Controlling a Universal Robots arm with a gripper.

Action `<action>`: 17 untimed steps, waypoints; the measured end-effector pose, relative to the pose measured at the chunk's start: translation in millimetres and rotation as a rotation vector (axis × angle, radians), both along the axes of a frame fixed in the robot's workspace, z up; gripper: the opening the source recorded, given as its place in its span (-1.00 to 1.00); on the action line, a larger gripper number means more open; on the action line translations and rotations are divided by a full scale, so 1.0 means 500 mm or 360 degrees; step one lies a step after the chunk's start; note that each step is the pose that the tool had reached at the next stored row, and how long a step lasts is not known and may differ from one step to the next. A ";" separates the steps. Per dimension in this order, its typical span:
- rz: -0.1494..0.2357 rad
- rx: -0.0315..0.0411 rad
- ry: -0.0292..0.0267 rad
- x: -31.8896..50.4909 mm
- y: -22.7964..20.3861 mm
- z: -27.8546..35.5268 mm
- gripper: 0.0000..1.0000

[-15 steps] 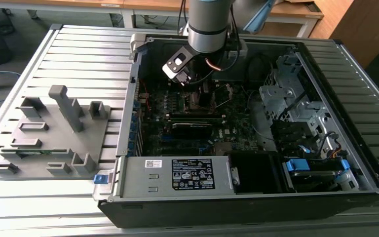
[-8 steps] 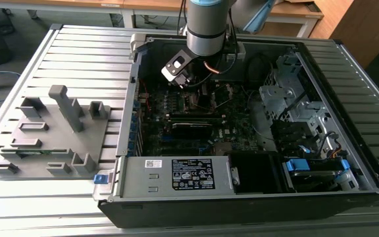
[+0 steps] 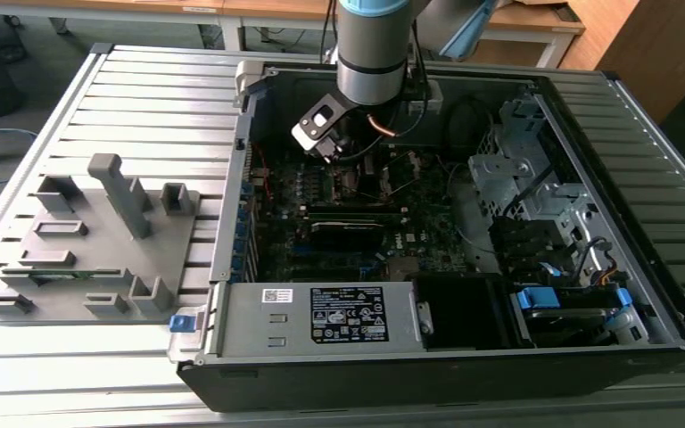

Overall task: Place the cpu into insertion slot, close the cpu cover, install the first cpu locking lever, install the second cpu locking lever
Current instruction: 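Place the cpu into insertion slot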

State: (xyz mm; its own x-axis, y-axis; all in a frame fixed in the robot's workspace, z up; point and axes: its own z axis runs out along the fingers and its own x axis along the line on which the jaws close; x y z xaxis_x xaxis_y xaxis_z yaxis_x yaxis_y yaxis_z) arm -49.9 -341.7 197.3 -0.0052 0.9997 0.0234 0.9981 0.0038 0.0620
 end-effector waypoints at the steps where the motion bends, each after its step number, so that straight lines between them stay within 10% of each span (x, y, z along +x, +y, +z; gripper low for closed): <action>1: 0.0000 0.0000 0.00003 0.000 -0.0001 0.000 0.08; 17: -0.0009 0.0000 0.00003 0.000 0.0072 -0.006 0.08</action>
